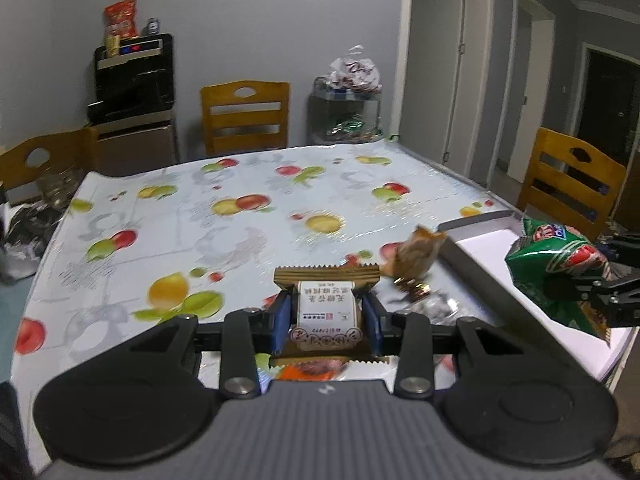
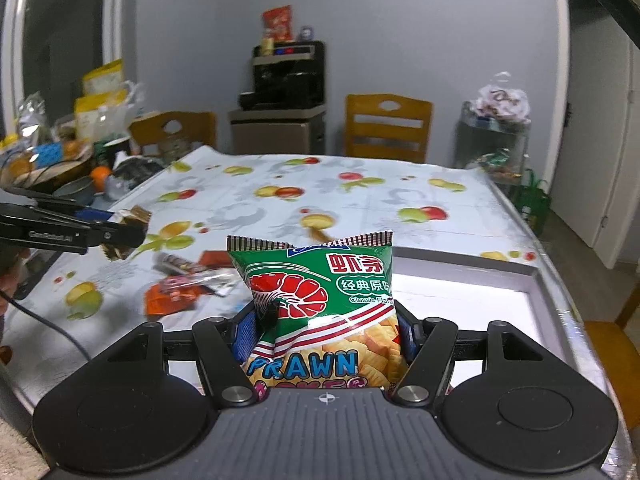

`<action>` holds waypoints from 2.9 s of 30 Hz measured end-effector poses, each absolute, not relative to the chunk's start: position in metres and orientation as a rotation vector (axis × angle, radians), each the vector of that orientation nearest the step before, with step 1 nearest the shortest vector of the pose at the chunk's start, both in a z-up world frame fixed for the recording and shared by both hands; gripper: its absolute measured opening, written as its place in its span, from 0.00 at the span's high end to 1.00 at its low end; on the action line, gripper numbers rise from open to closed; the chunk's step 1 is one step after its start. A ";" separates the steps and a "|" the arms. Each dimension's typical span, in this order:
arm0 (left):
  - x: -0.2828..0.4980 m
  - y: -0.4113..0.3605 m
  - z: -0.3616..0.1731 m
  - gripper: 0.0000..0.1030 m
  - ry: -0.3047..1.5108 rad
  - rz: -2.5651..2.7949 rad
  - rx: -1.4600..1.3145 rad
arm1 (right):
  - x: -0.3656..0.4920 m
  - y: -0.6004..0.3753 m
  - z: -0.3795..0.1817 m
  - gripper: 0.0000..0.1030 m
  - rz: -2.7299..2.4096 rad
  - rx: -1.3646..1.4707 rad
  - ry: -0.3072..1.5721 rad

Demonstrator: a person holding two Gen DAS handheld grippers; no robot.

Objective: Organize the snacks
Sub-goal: 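Carry the cracker bag and pastry over the grey tray with both tools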

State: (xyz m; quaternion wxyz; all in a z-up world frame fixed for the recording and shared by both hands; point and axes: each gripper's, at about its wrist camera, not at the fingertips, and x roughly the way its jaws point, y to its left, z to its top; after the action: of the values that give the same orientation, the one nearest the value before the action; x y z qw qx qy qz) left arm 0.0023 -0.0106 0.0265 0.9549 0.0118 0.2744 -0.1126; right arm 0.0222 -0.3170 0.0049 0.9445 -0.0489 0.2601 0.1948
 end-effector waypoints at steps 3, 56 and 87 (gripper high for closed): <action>0.011 -0.027 0.031 0.66 0.554 -0.251 0.031 | 0.025 -0.331 0.005 0.37 0.357 -0.094 0.517; 0.158 -0.235 0.018 0.65 0.575 -0.468 0.119 | 0.110 -0.407 -0.027 0.37 0.077 0.032 0.570; 0.190 -0.253 -0.035 0.65 0.685 -0.478 0.146 | 0.134 -0.400 -0.046 0.35 0.038 0.042 0.677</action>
State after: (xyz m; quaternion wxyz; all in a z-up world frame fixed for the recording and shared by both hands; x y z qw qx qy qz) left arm 0.1898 -0.2533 -0.0352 0.9115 0.0711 0.3323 -0.2319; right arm 0.1338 -0.4003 -0.0460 0.9428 0.0206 0.3322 0.0184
